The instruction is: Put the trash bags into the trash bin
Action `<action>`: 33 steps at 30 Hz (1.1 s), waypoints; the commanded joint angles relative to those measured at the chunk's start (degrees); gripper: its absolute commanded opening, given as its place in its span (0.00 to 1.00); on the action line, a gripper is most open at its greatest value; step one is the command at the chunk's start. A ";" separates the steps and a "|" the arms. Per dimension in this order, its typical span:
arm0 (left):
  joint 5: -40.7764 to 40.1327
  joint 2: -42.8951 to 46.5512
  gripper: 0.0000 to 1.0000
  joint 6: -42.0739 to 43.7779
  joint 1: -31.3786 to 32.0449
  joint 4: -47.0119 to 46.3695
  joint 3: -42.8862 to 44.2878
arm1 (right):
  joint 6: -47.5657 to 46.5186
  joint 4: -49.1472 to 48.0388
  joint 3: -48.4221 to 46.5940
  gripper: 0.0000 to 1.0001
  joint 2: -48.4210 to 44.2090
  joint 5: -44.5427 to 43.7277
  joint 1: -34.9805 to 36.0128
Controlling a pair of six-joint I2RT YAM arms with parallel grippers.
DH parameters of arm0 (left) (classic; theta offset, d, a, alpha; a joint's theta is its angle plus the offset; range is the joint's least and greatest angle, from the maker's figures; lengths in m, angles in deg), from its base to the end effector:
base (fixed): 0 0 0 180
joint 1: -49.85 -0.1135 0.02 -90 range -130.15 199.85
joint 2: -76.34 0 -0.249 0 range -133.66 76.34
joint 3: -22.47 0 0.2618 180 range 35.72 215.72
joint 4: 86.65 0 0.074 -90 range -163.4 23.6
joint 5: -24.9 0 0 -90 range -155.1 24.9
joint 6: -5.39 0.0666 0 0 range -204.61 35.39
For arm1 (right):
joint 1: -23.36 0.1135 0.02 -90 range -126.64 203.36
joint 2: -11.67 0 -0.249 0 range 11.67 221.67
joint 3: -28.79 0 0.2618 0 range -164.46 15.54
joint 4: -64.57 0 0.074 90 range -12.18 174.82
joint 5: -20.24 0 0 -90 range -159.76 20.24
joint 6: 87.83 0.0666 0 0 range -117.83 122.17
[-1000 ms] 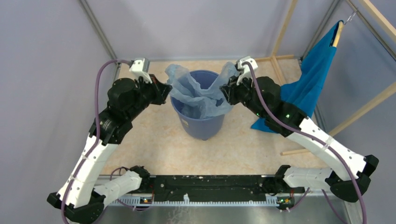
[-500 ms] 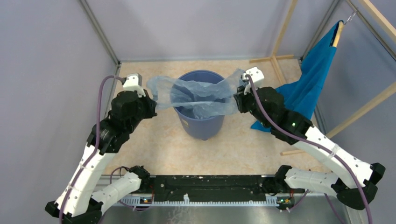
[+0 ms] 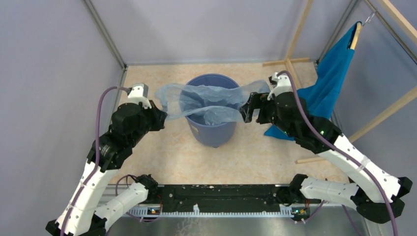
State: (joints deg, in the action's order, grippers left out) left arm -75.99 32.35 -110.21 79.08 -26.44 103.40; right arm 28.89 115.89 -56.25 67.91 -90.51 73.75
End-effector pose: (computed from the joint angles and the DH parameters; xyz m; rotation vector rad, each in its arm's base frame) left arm 0.1616 -0.0760 0.3887 -0.0619 1.9942 -0.4352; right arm 0.1692 0.1675 0.3944 -0.1675 1.9681 0.5355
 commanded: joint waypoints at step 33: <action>4.26 5.65 0.36 -19.90 -0.24 -13.38 -10.17 | 48.06 -4.69 14.38 0.40 -8.74 0.80 -0.14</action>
State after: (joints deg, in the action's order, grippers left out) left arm -67.66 35.68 -131.79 79.04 -37.88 93.35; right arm 78.25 112.56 -43.66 62.30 -91.80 73.75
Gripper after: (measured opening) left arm 0.481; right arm 0.403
